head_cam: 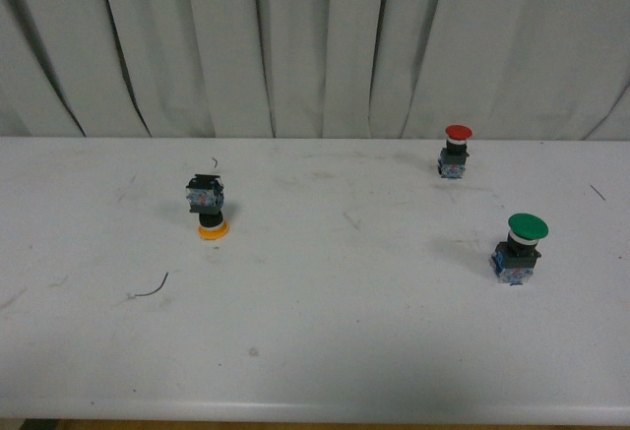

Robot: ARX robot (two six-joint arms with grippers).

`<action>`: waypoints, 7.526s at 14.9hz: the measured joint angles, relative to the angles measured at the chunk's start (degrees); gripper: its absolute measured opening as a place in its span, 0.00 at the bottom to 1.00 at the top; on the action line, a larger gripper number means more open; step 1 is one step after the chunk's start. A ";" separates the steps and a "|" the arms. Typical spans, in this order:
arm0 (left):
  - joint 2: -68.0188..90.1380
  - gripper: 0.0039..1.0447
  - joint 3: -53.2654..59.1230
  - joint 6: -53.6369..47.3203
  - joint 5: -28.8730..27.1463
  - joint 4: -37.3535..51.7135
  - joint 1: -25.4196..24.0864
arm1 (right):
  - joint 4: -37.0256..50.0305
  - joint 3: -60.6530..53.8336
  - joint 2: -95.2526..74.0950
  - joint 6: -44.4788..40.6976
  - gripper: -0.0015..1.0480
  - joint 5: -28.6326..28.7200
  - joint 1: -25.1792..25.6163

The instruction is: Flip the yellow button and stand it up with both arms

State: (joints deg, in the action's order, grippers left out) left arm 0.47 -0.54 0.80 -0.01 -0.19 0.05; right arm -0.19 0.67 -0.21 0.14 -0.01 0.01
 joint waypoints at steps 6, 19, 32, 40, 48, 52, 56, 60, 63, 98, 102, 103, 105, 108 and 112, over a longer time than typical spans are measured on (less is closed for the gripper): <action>0.00 0.94 0.00 0.00 0.00 0.00 0.00 | 0.00 0.00 0.00 0.00 0.94 0.00 0.00; 3.67 0.94 -3.28 3.91 -6.03 -9.70 2.49 | 0.00 0.00 0.00 0.02 0.94 -0.09 0.00; 84.89 0.94 -45.97 6.67 2.78 17.88 4.09 | -0.02 0.00 0.00 0.00 0.94 0.02 0.00; 112.32 0.94 -68.17 -2.91 7.56 8.20 8.66 | 0.00 0.00 0.00 0.00 0.94 0.02 0.00; 122.27 0.94 -80.96 -0.74 5.11 -2.12 7.28 | 0.00 0.00 0.00 0.00 0.94 0.02 0.00; 125.66 0.94 -82.51 0.33 3.61 -1.73 6.84 | 0.00 0.00 0.00 0.00 0.94 0.02 0.00; 127.95 0.94 -82.73 0.31 2.97 -0.66 6.69 | -0.02 0.00 0.00 0.00 0.94 0.02 0.00; 129.50 0.94 -83.14 0.26 2.73 0.20 6.69 | 0.00 0.00 0.00 0.00 0.94 0.02 0.00; 129.68 0.94 -83.14 0.26 2.73 0.79 6.80 | 0.00 0.00 0.00 0.00 0.94 0.02 0.00; 87.73 0.34 -21.70 61.81 26.93 73.83 14.45 | 0.00 0.00 0.00 0.00 0.94 0.02 0.00; 89.70 0.34 -21.07 64.92 25.70 73.68 16.59 | 0.00 0.00 0.00 0.00 0.94 0.02 0.00; 89.70 0.34 -21.07 65.22 25.64 73.68 16.52 | 0.00 0.00 0.00 0.00 0.94 0.02 0.00; 88.30 0.34 -21.31 66.29 25.59 73.75 15.76 | 0.00 0.00 0.00 0.00 0.94 0.02 0.00; 86.99 0.34 -21.31 66.55 25.53 73.72 15.80 | 0.00 0.00 0.00 0.00 0.94 0.02 0.00; 83.76 0.34 -21.88 66.29 25.03 73.79 17.05 | 0.00 0.00 0.00 0.00 0.94 0.02 0.00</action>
State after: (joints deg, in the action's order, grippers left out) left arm 84.23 -22.41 67.09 25.02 73.60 17.10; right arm -0.19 0.67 -0.21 0.14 0.01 0.01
